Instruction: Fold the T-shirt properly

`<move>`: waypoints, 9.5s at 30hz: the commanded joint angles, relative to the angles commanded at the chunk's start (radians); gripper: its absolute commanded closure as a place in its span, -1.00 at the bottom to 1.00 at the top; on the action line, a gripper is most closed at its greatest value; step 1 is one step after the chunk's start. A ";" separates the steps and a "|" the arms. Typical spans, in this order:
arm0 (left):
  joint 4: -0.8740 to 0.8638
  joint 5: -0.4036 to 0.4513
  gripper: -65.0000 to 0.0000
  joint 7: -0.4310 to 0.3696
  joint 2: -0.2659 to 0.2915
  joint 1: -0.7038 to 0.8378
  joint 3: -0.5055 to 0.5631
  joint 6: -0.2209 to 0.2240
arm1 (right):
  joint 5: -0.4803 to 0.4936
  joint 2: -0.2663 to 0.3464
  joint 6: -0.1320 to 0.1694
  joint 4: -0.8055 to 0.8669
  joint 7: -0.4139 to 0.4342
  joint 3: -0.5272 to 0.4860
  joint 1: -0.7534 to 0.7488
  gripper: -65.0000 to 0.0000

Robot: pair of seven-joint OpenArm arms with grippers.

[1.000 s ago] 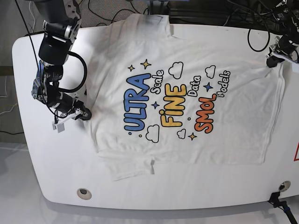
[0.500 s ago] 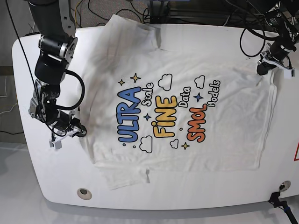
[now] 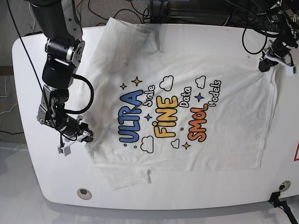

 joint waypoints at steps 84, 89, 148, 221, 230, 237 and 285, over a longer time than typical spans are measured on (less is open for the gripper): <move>0.519 0.135 -0.87 0.006 -0.029 0.222 0.064 -0.056 | 0.269 -0.233 0.152 1.174 -0.460 0.190 -0.918 -0.30; 0.517 0.137 -0.87 0.006 -0.029 0.245 0.049 -0.056 | 0.342 -0.233 0.152 1.174 -0.460 0.236 -0.991 -0.30; 0.658 0.413 -0.87 -0.537 0.176 0.575 0.195 -0.056 | -0.026 -0.262 0.089 1.232 0.104 -0.012 -1.425 -0.30; 0.509 0.213 -0.87 -0.192 0.071 0.391 -0.074 -0.056 | 0.281 -0.301 0.178 1.017 -0.157 -0.015 -1.203 1.00; 0.476 0.212 -0.87 -0.150 0.046 0.345 -0.098 -0.056 | 0.279 -0.299 0.178 1.017 -0.157 -0.017 -1.201 1.00; 0.327 0.091 -0.87 -0.150 0.008 0.322 -0.095 -0.056 | 0.279 -0.299 0.178 1.016 -0.157 -0.017 -1.201 1.00; 0.028 0.029 0.54 -0.026 -0.043 0.080 0.057 -0.056 | 0.285 -0.284 0.178 0.925 -0.157 -0.021 -1.160 1.00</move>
